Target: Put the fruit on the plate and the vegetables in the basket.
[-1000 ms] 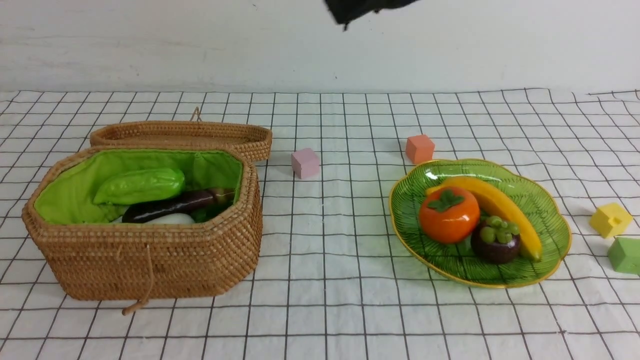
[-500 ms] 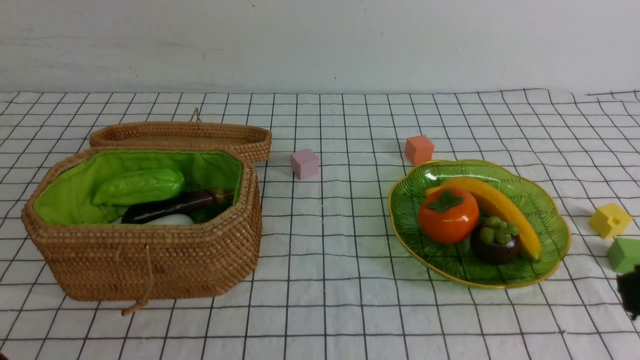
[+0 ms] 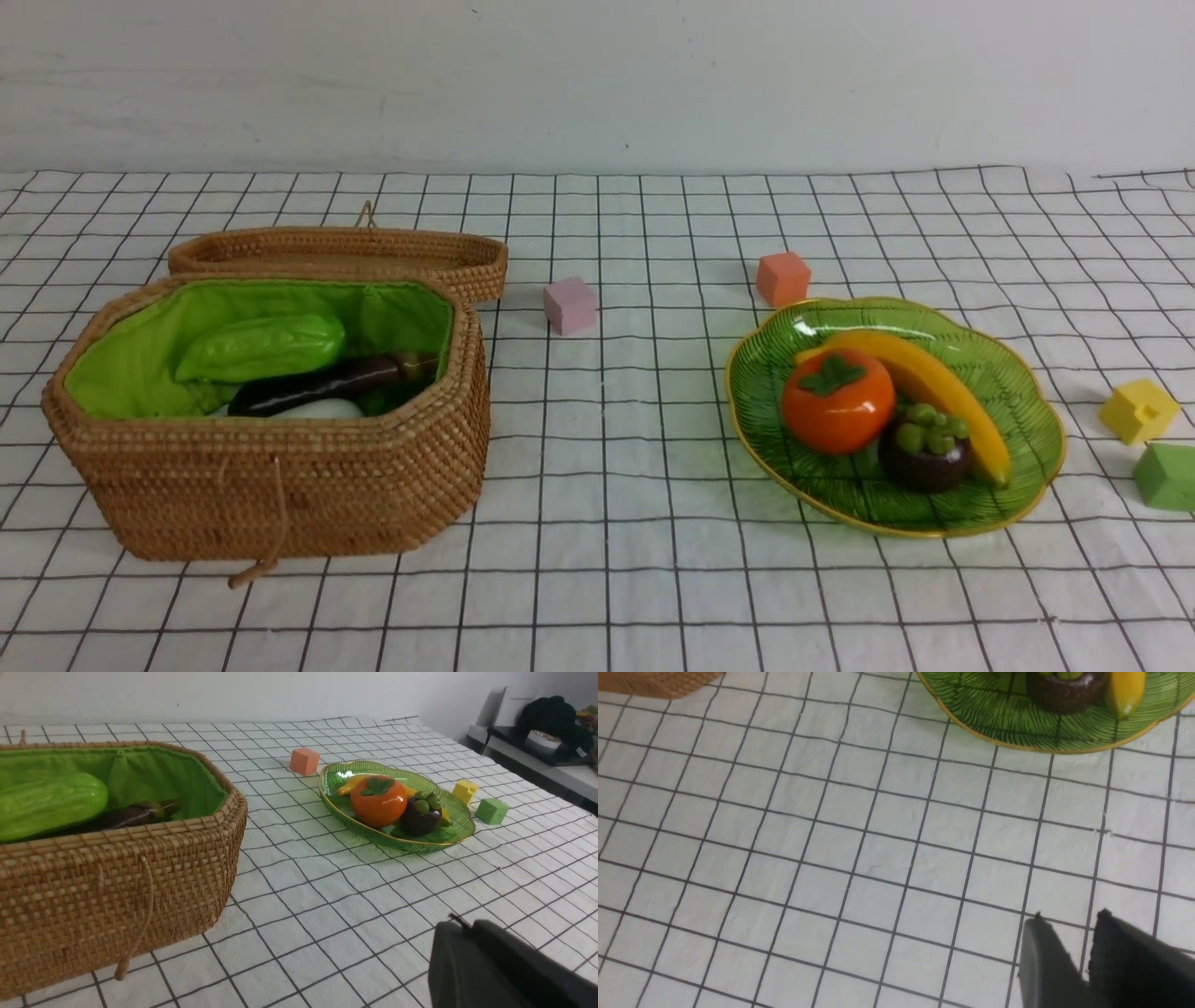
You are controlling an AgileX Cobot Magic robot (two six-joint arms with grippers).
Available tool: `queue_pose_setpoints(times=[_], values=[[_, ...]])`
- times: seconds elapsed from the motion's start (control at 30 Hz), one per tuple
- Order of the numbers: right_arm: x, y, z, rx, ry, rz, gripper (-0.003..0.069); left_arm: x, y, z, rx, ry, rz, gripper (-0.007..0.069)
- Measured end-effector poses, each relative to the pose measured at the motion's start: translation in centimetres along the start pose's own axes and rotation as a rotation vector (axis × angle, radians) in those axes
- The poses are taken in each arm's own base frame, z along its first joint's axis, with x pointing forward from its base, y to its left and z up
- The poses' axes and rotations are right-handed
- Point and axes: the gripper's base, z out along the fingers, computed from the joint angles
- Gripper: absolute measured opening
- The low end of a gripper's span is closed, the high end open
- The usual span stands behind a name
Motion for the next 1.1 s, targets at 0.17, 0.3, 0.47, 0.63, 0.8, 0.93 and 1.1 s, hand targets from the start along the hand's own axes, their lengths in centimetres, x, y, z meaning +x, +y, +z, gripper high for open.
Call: queue_pose_setpoints(times=[0.17,0.3,0.47,0.63,0.8,0.93,1.1], values=[[-0.1,-0.7,-0.4,0.047,-0.048,-0.046,0.0172,0.1,0.0,0.0,-0.002,0.010,-0.001,0.0029],[0.8,-2.6,-0.1,0.105,-0.256,-0.024,0.0094,0.1,0.0,0.0,-0.002,0.010,-0.001,0.0033],[6.6,-5.3,3.0,0.231,-0.488,0.035,-0.0008,0.1,0.0,0.0,-0.003,0.010,0.000,0.0039],[11.8,-6.3,5.9,0.313,-0.560,0.027,-0.0008,0.1,0.0,0.0,-0.003,0.010,0.000,0.0043],[14.1,-6.7,7.8,0.322,-0.560,0.044,-0.0008,0.1,0.0,0.0,-0.003,0.011,0.000,0.0050],[14.1,-6.7,7.8,0.310,-0.565,0.063,-0.0008,0.1,0.0,0.0,-0.004,0.010,0.000,0.0055],[14.1,-6.7,7.8,0.308,-0.566,0.068,-0.0008,0.1,0.0,0.0,-0.004,0.010,0.000,0.0061]])
